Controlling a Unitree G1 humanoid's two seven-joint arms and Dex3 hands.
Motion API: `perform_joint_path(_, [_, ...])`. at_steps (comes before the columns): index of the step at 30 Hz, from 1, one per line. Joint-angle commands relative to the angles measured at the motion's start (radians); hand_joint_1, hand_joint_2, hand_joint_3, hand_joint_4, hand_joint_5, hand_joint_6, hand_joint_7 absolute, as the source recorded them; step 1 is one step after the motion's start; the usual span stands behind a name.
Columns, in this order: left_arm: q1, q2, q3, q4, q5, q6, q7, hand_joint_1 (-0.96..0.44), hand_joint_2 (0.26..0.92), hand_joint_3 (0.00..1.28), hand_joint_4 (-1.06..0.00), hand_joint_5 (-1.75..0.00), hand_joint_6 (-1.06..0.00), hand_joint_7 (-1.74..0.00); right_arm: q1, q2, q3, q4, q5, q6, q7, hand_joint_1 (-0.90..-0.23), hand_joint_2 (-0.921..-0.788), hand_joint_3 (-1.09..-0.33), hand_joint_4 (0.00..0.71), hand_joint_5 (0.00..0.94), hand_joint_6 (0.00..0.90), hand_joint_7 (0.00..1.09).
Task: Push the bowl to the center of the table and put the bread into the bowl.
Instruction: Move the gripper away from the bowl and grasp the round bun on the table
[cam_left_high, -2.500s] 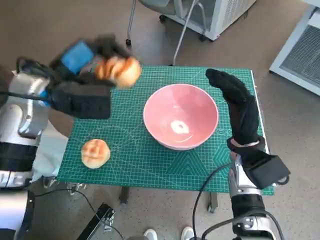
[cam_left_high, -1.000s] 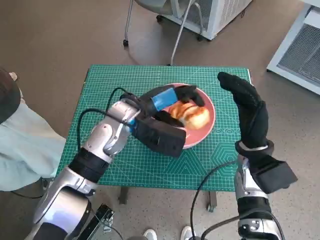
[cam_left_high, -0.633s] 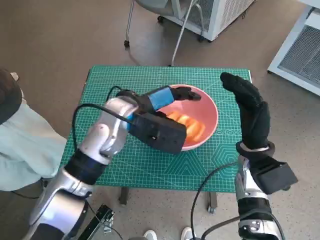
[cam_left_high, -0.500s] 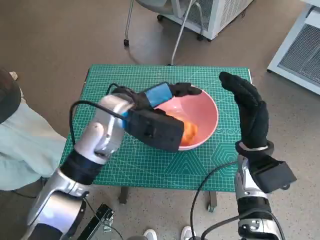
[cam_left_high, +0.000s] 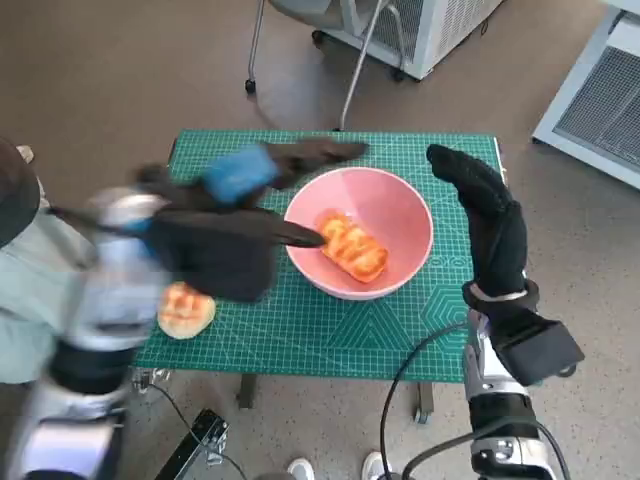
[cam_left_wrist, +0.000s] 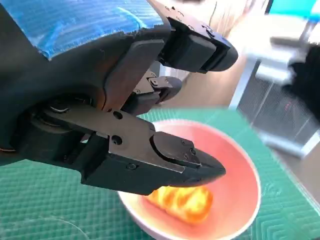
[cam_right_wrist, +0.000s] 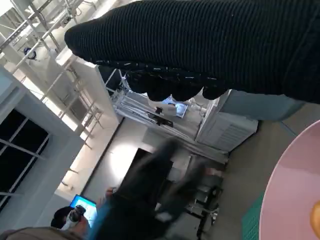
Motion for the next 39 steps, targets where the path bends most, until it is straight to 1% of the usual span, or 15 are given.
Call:
perform_joint_path(1, [0.069,0.097,0.103,-0.121,-0.067,0.007,-0.029,-0.01,0.881,0.03,-0.32,-0.04,-0.51,-0.08,0.009,0.013,0.007,0.012,0.016,0.016,0.020,-0.527,-0.921,-0.723,0.418,0.010,0.091,0.81])
perform_joint_path(6, [0.188,0.221,0.218,-0.259,-0.085,0.080,-0.074,-0.03,0.884,0.03,-0.34,-0.04,-0.53,-0.09,0.021,0.016,0.009,-0.011,0.035,0.032,0.035,-0.529,-0.921,-0.727,0.417,0.010,0.088,0.81])
perform_joint_path(11, [0.309,0.336,0.297,-0.367,-0.068,0.176,-0.136,0.01,0.873,0.03,-0.32,-0.02,-0.52,-0.09,0.023,0.013,0.003,-0.017,0.054,0.042,0.054,-0.543,-0.921,-0.725,0.418,0.010,0.086,0.81])
perform_joint_path(13, [0.354,0.371,0.316,-0.391,-0.058,0.196,-0.149,0.02,0.870,0.03,-0.30,-0.01,-0.50,-0.08,0.023,0.013,0.003,-0.021,0.057,0.047,0.057,-0.546,-0.921,-0.724,0.418,0.009,0.085,0.82])
perform_joint_path(17, [0.463,0.424,0.355,-0.417,-0.040,0.183,-0.158,0.03,0.858,0.02,-0.28,0.00,-0.48,-0.07,0.019,0.017,0.005,-0.027,0.057,0.058,0.057,-0.547,-0.921,-0.725,0.417,0.009,0.082,0.82])
perform_joint_path(21, [0.549,0.450,0.384,-0.416,-0.064,0.153,-0.173,0.03,0.847,0.01,-0.26,0.00,-0.46,-0.05,0.016,0.017,0.003,-0.025,0.060,0.067,0.061,-0.542,-0.921,-0.728,0.416,0.008,0.076,0.82])
perform_joint_path(27, [0.623,0.452,0.395,-0.362,-0.121,0.101,-0.174,0.05,0.835,0.01,-0.25,0.00,-0.45,-0.03,0.016,0.019,0.004,-0.025,0.048,0.070,0.057,-0.546,-0.921,-0.729,0.414,0.007,0.073,0.82])
perform_joint_path(31, [0.648,0.445,0.373,-0.332,-0.129,0.080,-0.155,0.09,0.831,0.00,-0.24,0.00,-0.44,-0.02,0.019,0.016,0.006,-0.030,0.050,0.075,0.061,-0.549,-0.921,-0.727,0.414,0.007,0.073,0.82])
perform_joint_path(39, [0.672,0.447,0.297,-0.319,-0.062,0.078,-0.105,0.12,0.828,0.00,-0.25,0.00,-0.44,-0.01,0.031,0.009,0.004,-0.042,0.057,0.078,0.075,-0.552,-0.921,-0.723,0.414,0.007,0.074,0.82])
